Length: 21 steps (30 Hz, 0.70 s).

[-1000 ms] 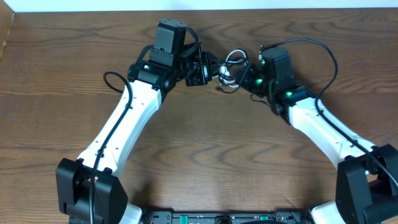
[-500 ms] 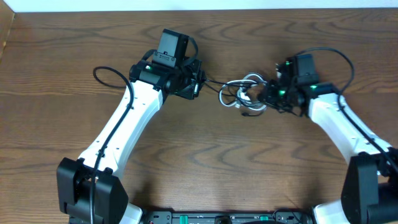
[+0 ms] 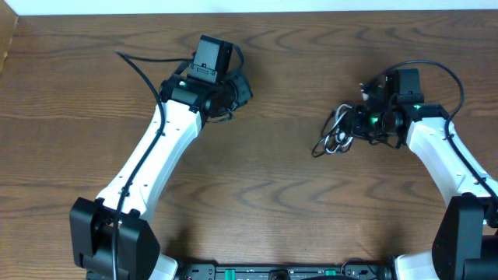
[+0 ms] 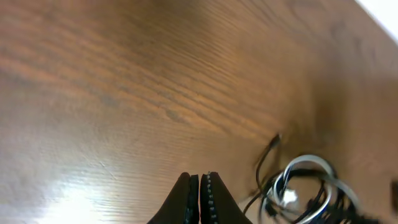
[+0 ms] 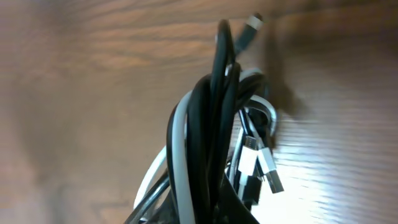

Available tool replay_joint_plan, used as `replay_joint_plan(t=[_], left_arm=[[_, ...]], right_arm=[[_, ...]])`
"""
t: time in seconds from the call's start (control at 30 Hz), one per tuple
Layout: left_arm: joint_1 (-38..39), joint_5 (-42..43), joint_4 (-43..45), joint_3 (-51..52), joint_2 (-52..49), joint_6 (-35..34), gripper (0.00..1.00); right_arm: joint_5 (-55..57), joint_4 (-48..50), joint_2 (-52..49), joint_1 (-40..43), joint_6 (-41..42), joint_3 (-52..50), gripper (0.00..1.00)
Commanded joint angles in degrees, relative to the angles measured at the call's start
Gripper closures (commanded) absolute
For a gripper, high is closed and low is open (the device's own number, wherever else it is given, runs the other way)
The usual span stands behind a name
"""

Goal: Untangle cables

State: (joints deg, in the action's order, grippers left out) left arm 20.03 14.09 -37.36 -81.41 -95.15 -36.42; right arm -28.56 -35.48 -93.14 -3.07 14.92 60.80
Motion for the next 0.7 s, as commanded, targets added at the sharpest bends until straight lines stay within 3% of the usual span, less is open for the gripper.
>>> replay_joint_plan(t=[0.0,0.2,0.33,0.67], left_arm=[[0.1,8.4,0.6,-0.6,0.1,15.6,0.87],[0.3,25.5,2.5,-0.6,0.1,24.2,0.52],[2.0,26.0,2.1,-0.6,0.0,24.4,0.46],[10.2,24.0,3.0,-0.6,-1.8,24.4,0.46]], right_arm=[[-14.7,0.1,1.4,-0.4,-8.2,0.5,0.99],[-16.0,0.2,2.9,-0.3,-6.2,1.6,0.99],[-16.0,0.2,3.2,-0.3,-4.2,2.1,0.99],[-14.1,0.3,3.2,-0.3,-2.1,2.1,0.99]])
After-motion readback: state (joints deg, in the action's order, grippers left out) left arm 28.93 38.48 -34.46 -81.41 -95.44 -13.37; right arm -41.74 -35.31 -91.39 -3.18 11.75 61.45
